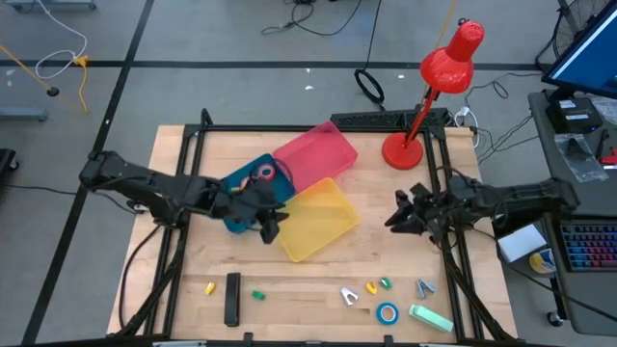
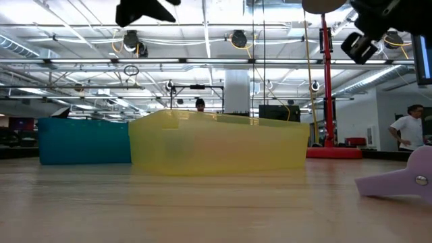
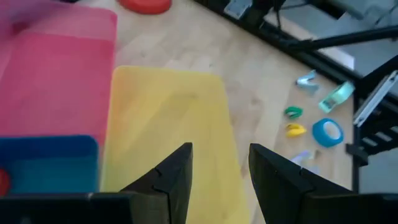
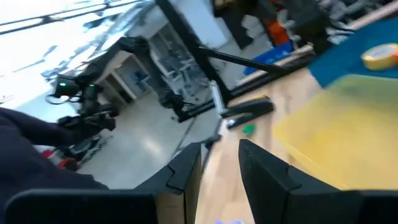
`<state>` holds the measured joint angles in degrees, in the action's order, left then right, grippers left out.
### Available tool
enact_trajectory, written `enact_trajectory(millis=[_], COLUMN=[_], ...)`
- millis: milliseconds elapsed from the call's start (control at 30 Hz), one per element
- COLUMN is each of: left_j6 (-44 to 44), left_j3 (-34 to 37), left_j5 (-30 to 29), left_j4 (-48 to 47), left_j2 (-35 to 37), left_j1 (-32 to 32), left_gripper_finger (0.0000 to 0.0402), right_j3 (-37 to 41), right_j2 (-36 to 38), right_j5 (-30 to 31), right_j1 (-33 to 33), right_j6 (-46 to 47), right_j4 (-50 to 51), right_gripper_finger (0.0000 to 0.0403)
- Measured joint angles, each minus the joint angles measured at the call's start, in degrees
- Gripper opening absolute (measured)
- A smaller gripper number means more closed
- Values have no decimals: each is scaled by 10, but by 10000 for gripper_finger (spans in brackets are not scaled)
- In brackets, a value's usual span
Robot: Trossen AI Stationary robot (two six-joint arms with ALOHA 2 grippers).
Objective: Pick and place Stapler, Stapler remover, tape
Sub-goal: Put the blue tape into the blue bin
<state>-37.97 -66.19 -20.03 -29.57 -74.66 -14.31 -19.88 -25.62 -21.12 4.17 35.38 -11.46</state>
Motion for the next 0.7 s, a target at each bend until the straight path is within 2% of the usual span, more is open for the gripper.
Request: enact_trajectory(millis=[200, 367, 433, 567, 700], left_j6=[-52, -93, -91, -75, -47], left_j3=[9, 52, 79, 141, 195], left_j5=[-76, -123, -113, -57, -8], left_j4=[1, 35, 77, 172, 216], left_j2=[0, 3, 3, 15, 44], left_j1=[-59, -89, -91, -73, -46], left_gripper_finger=[159, 159, 159, 159, 159], right_j3=[-1, -4, -11, -44, -94], right_j2=[-37, -63, -76, -104, -136], right_j5=[2, 37, 54, 76, 94], right_j1=[46, 88, 106, 136, 158], right_j6=[-8, -20, -31, -56, -79], right_j4=[-120, -139, -136, -124, -58], right_gripper_finger=[100, 100, 100, 100, 100])
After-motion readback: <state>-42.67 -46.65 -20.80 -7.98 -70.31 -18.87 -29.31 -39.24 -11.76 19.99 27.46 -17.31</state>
